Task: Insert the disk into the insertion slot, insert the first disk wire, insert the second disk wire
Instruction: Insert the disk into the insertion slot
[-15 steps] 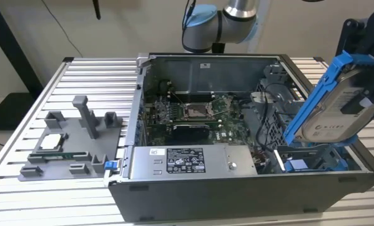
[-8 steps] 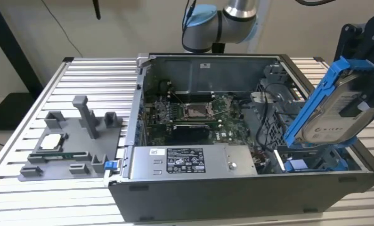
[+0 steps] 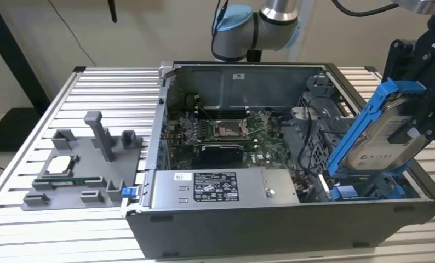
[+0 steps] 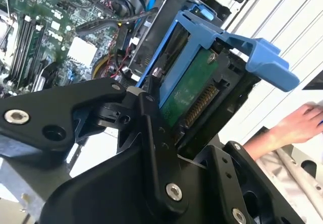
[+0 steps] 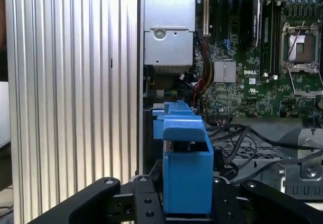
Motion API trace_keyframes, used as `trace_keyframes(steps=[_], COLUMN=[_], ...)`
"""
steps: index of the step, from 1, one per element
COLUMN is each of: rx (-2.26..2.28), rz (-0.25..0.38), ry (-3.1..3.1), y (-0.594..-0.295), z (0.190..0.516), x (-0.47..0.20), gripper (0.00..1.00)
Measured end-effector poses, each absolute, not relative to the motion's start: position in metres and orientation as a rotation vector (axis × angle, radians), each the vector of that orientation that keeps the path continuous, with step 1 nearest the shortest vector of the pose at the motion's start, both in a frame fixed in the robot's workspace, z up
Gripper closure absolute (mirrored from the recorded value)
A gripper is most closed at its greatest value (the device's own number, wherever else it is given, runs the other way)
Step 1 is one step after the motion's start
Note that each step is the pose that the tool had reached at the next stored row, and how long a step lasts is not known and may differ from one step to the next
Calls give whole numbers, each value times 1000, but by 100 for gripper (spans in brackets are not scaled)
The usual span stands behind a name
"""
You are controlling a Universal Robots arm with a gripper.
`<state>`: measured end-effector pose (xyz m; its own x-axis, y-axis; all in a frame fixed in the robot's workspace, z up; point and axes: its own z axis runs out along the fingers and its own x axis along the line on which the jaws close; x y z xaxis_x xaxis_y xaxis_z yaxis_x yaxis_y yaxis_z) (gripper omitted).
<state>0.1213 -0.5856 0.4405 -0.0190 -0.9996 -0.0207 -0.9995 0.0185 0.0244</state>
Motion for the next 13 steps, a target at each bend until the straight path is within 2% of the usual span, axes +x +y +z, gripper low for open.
trace_keyframes(steps=[13], rx=[2216], rz=[-74], ry=[-2257], y=[-586], z=[426], x=[128], gripper=[100])
